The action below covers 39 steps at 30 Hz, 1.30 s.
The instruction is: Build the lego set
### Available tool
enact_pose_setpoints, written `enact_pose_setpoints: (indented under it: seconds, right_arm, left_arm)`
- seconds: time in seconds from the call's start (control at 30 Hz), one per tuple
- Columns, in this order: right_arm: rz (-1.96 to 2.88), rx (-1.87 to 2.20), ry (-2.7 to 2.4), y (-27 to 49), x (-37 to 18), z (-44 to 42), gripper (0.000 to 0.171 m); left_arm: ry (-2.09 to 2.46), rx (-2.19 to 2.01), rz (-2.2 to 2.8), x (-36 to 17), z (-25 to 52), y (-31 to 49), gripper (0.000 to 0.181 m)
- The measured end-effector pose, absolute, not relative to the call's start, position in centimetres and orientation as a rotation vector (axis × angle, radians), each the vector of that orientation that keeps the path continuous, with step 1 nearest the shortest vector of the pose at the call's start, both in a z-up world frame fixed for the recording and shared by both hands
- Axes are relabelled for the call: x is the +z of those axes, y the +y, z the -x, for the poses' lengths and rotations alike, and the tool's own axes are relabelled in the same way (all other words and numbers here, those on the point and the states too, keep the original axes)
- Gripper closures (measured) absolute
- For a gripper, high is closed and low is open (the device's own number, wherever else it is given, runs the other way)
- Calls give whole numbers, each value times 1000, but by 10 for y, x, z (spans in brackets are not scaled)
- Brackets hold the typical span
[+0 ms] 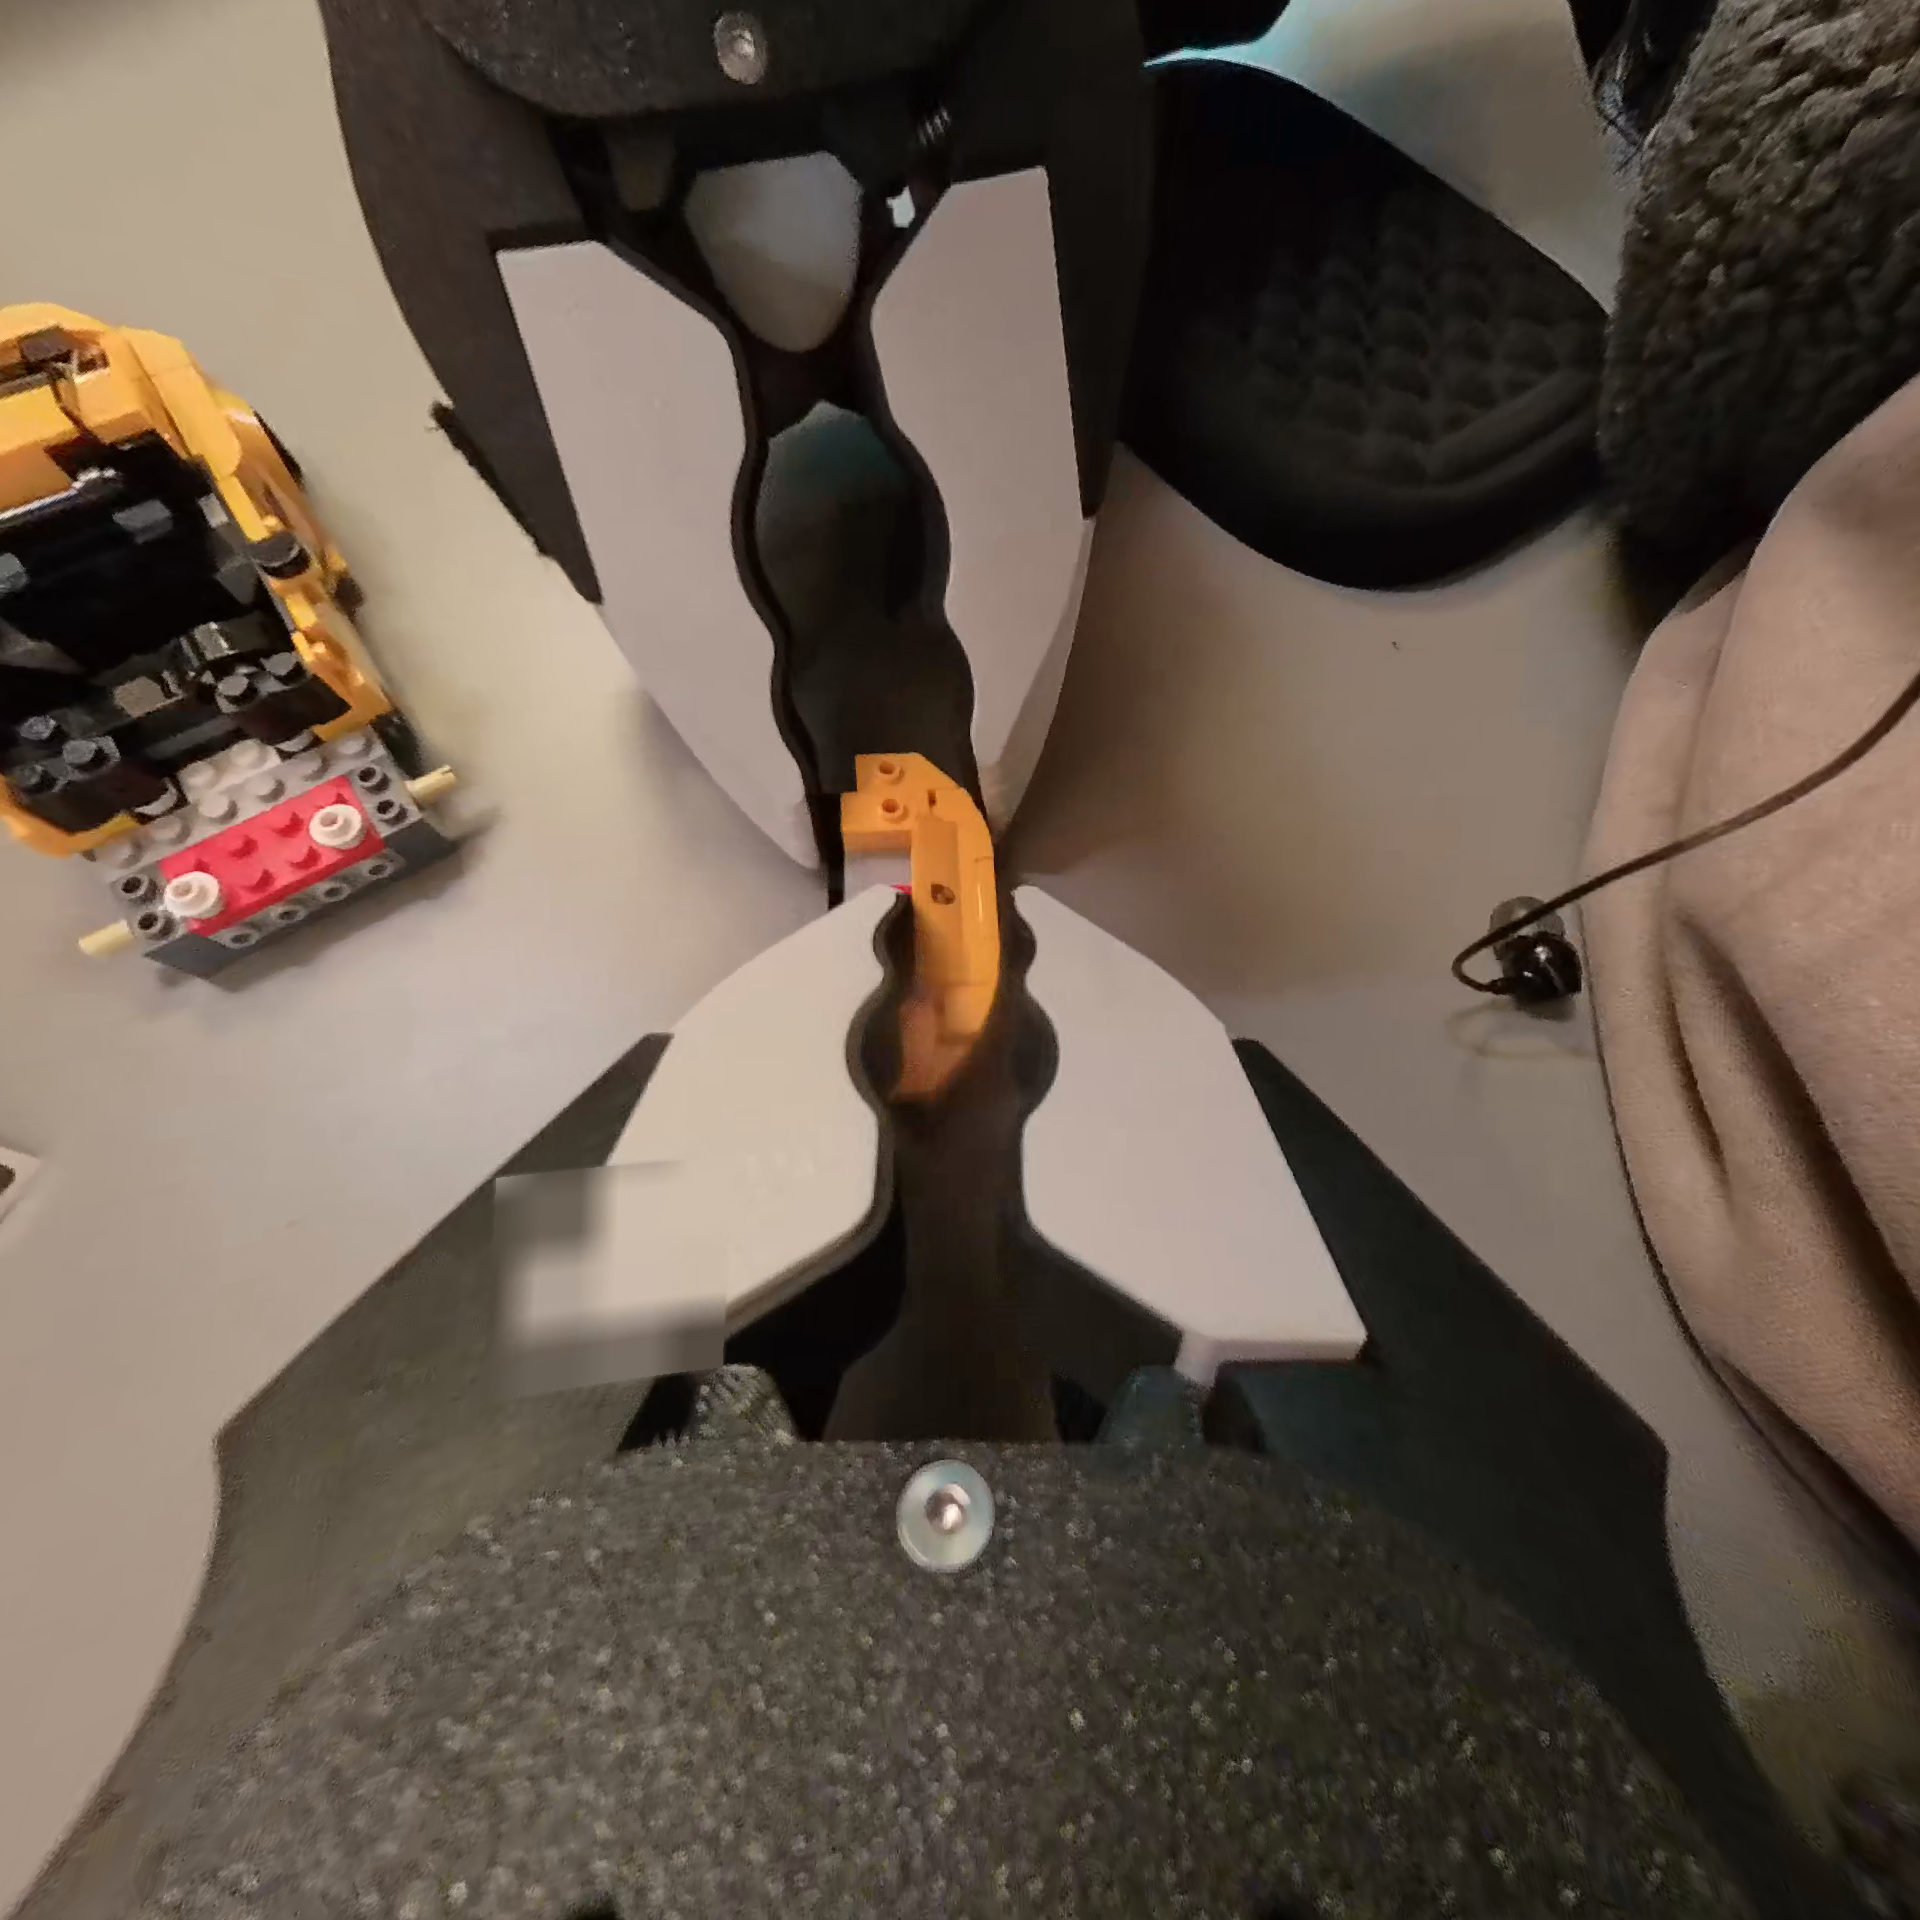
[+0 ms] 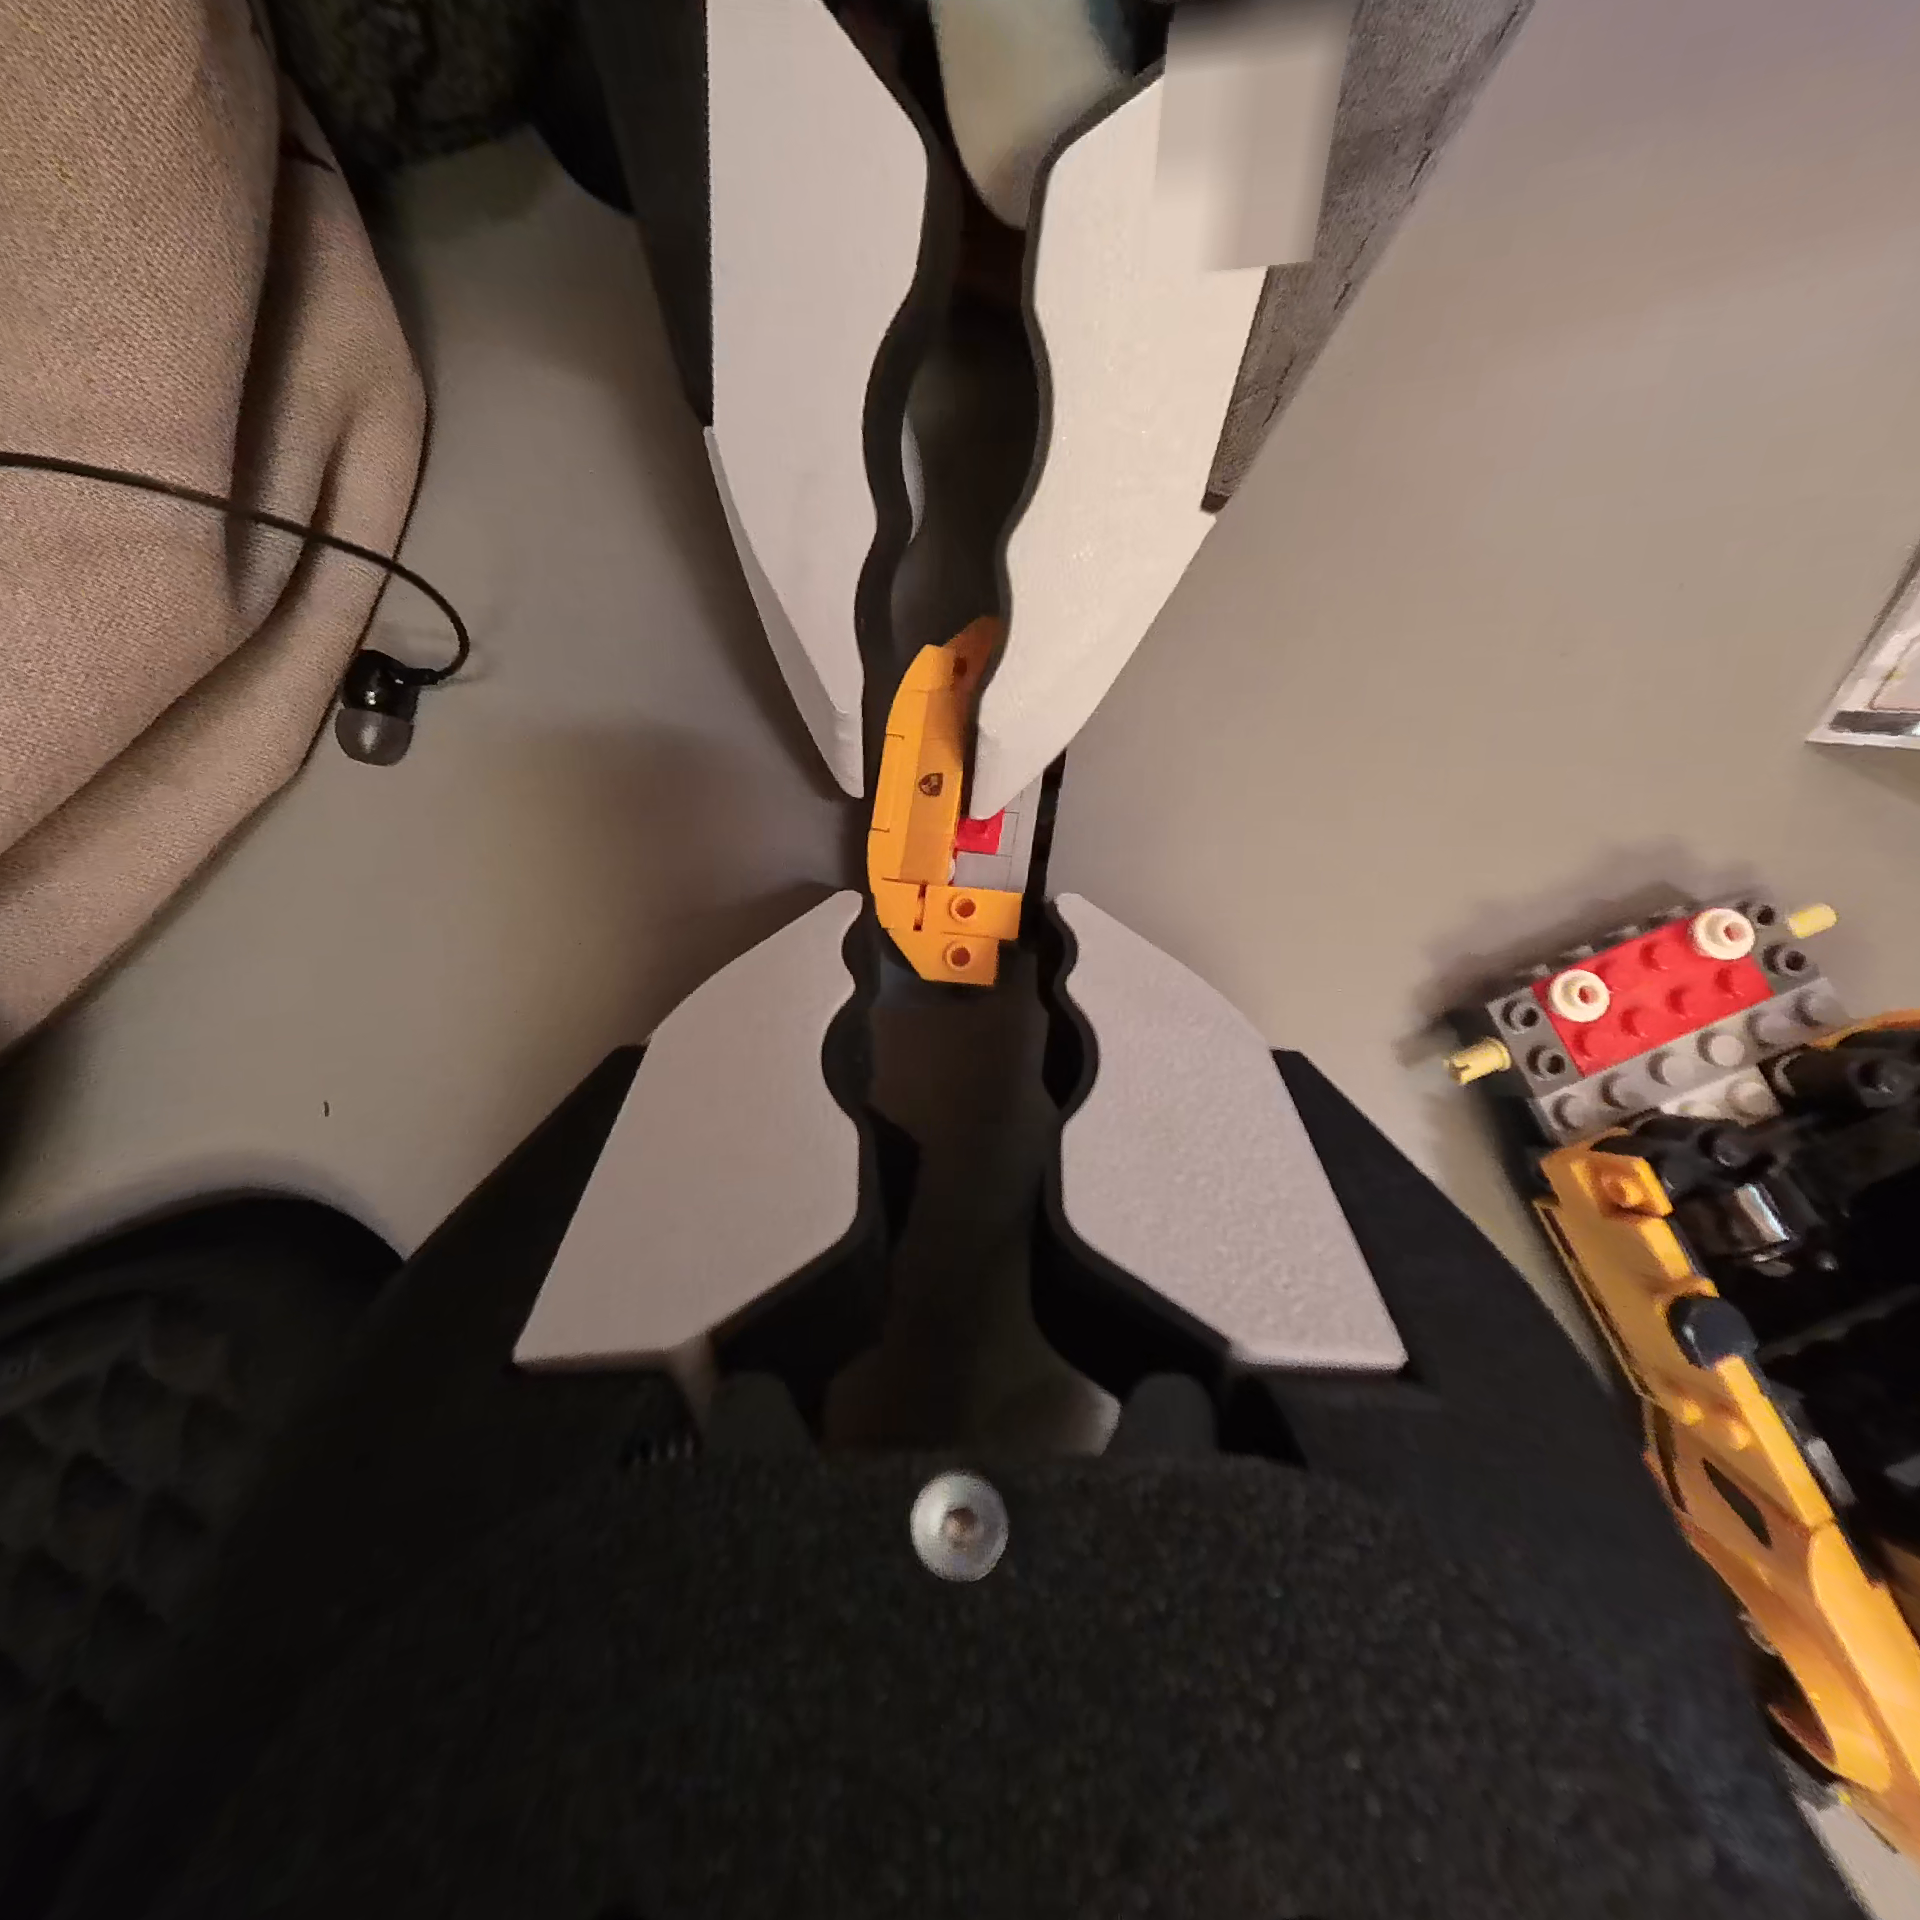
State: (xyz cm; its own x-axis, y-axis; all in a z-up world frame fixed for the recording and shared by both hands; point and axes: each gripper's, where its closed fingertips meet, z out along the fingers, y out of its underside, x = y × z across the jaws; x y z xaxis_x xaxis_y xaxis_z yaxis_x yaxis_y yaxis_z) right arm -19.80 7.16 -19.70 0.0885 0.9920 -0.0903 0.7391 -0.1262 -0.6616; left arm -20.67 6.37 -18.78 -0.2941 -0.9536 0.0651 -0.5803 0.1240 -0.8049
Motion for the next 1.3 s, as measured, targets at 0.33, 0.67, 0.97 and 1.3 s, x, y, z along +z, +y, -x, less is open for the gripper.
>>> enact_pose_setpoints:
  seconds: [0.33,0.67,0.97,1.3]
  right_arm:
    - [1894,718,-1711,73,-197,198,142]
    - [1830,692,-1729,73,-198,196,142]
    - [1807,681,-1748,74,-200,194,142]
    - [1810,670,-1759,75,-201,192,142]
  left_arm:
    - [1920,-1126,1473,-182,208,63,146]
    - [1913,-1115,1605,-192,212,74,143]
    - [1898,-1211,1659,-191,214,72,147]
    - [1815,-1344,1748,-186,214,77,158]
